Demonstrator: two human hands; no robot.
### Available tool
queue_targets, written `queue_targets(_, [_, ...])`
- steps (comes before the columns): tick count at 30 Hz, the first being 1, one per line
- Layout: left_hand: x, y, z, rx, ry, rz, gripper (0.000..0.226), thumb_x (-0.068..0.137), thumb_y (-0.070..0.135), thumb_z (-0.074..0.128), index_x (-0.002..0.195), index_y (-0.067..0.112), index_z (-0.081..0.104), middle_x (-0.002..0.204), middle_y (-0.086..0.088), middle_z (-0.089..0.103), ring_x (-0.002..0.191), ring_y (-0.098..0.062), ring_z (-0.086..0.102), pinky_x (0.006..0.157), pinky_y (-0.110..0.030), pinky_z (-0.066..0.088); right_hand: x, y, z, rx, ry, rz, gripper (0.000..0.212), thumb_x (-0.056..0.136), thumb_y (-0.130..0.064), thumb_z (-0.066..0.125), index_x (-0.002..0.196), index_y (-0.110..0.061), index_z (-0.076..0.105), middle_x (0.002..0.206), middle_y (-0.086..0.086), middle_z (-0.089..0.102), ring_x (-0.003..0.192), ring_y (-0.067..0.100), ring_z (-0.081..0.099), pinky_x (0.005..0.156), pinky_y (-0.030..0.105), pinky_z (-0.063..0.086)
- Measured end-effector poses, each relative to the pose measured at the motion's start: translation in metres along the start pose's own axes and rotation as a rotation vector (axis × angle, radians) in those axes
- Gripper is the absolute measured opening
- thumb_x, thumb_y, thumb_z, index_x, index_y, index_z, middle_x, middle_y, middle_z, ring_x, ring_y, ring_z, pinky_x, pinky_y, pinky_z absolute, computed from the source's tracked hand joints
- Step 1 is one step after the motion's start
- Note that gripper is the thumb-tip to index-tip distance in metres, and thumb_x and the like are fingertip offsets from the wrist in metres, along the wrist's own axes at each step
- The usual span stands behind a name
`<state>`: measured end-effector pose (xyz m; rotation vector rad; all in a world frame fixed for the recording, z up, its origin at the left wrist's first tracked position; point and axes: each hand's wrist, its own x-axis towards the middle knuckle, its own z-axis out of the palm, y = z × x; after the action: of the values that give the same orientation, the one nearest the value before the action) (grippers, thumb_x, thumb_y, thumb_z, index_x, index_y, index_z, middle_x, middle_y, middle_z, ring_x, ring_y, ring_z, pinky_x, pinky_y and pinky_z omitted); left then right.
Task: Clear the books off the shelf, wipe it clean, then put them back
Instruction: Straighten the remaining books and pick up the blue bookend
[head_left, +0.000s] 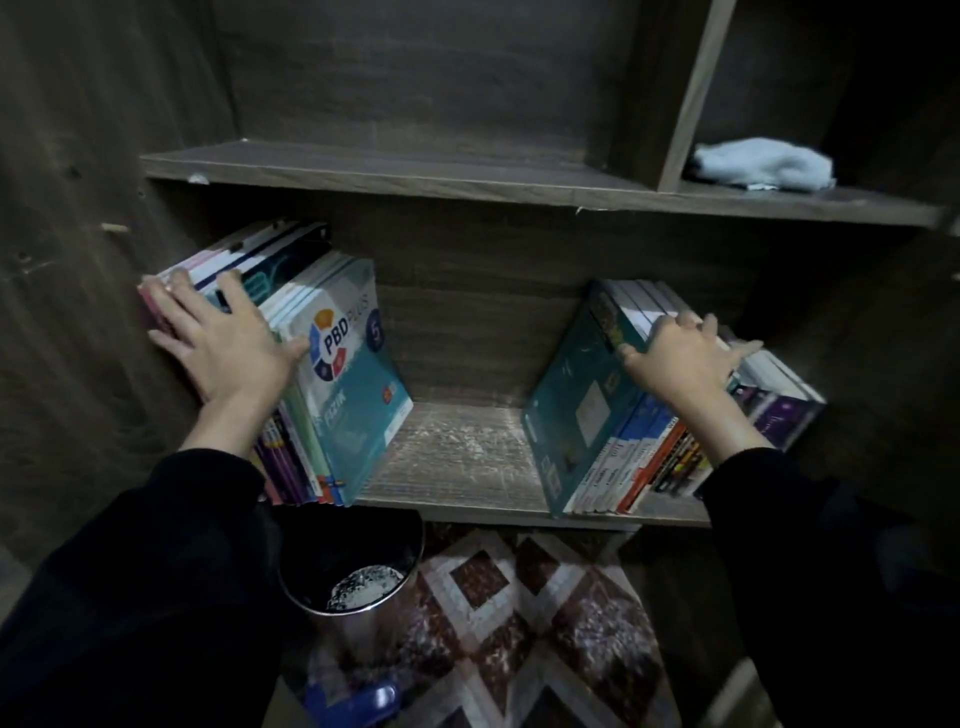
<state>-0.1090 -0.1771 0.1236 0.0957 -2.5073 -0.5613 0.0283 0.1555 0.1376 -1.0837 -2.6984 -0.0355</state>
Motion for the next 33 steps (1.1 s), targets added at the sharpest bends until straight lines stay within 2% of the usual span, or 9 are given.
queue_targets(3, [-0.001,0.0,0.0,0.003,0.006,0.007,0.09,0.07,0.035,0.08,0.137,0.002,0.029,0.151,-0.034,0.008,0.143,-0.045,-0.002,0.109,-0.065,0.012,0.0,-0.003,0.004,0.07,0.041,-0.068,0.053,0.09,-0.048,0.051,0.128,-0.011,0.055,0.147,0.009,0.039,0.144,0.026,0.015,0.106,0.072,0.004])
queue_targets(8, [-0.003,0.0,0.0,-0.01,0.023,0.017,0.087,0.07,0.033,0.081,0.134,0.001,0.031,0.151,-0.034,0.009,0.143,-0.045,-0.002,0.109,-0.064,0.013,-0.006,-0.017,0.001,0.174,0.092,-0.061,0.051,0.092,-0.048,0.048,0.12,-0.007,0.058,0.128,0.014,0.056,0.128,0.03,0.044,0.11,0.066,-0.004])
queue_targets(12, [-0.002,-0.001,0.001,-0.015,0.018,0.024,0.085,0.071,0.035,0.08,0.133,0.002,0.032,0.151,-0.033,0.008,0.143,-0.045,-0.003,0.11,-0.063,0.011,-0.009,-0.028,0.003,0.159,0.124,-0.12,0.046,0.091,-0.045,0.049,0.113,-0.006,0.059,0.126,0.016,0.056,0.129,0.03,0.042,0.11,0.063,-0.007])
queue_targets(15, [-0.002,-0.002,0.001,-0.012,0.027,0.029,0.086,0.071,0.036,0.08,0.134,0.002,0.032,0.151,-0.034,0.008,0.142,-0.045,-0.003,0.11,-0.063,0.011,-0.01,-0.033,0.009,0.168,0.157,-0.183,0.043,0.09,-0.035,0.053,0.119,-0.004,0.057,0.125,0.017,0.055,0.126,0.033,0.041,0.114,0.054,0.01])
queue_targets(18, [-0.002,-0.003,0.003,-0.015,0.038,0.044,0.087,0.071,0.035,0.08,0.135,0.001,0.031,0.15,-0.034,0.009,0.142,-0.046,-0.002,0.11,-0.064,0.012,-0.011,-0.036,0.009,0.319,0.151,-0.17,0.048,0.087,-0.023,0.057,0.129,-0.003,0.049,0.134,0.017,0.044,0.122,0.037,0.042,0.098,0.043,0.037])
queue_targets(24, [0.0,-0.006,0.006,-0.027,0.064,0.068,0.084,0.071,0.035,0.08,0.132,0.001,0.033,0.149,-0.034,0.011,0.142,-0.048,-0.001,0.112,-0.06,0.01,0.007,-0.034,-0.016,0.318,-0.074,0.012,0.072,0.085,-0.031,0.061,0.144,-0.007,0.027,0.13,0.018,0.051,0.115,0.035,0.052,0.077,0.036,0.04])
queue_targets(27, [0.0,-0.008,0.007,-0.023,0.073,0.08,0.084,0.071,0.036,0.08,0.132,0.001,0.034,0.149,-0.035,0.012,0.141,-0.048,-0.001,0.115,-0.054,0.005,0.018,-0.038,-0.029,0.457,-0.253,0.02,0.033,0.078,-0.028,0.067,0.1,-0.004,0.059,0.109,0.017,0.061,0.087,0.031,0.061,0.066,0.034,0.048])
queue_targets(29, [0.0,-0.008,0.007,-0.026,0.073,0.079,0.084,0.071,0.036,0.08,0.132,0.001,0.034,0.149,-0.034,0.012,0.141,-0.048,-0.001,0.115,-0.053,0.005,0.017,-0.048,-0.033,0.606,-0.344,0.017,0.02,0.074,-0.021,0.071,0.076,-0.006,0.058,0.091,0.016,0.063,0.075,0.031,0.064,0.051,0.034,0.053])
queue_targets(33, [-0.001,-0.007,0.005,-0.033,0.068,0.101,0.086,0.072,0.036,0.079,0.135,0.001,0.032,0.15,-0.032,0.012,0.141,-0.047,-0.001,0.115,-0.053,0.007,0.003,-0.083,-0.027,0.59,-0.25,-0.062,0.028,0.072,-0.026,0.072,0.091,-0.007,0.065,0.1,0.013,0.065,0.091,0.033,0.062,0.065,0.033,0.05])
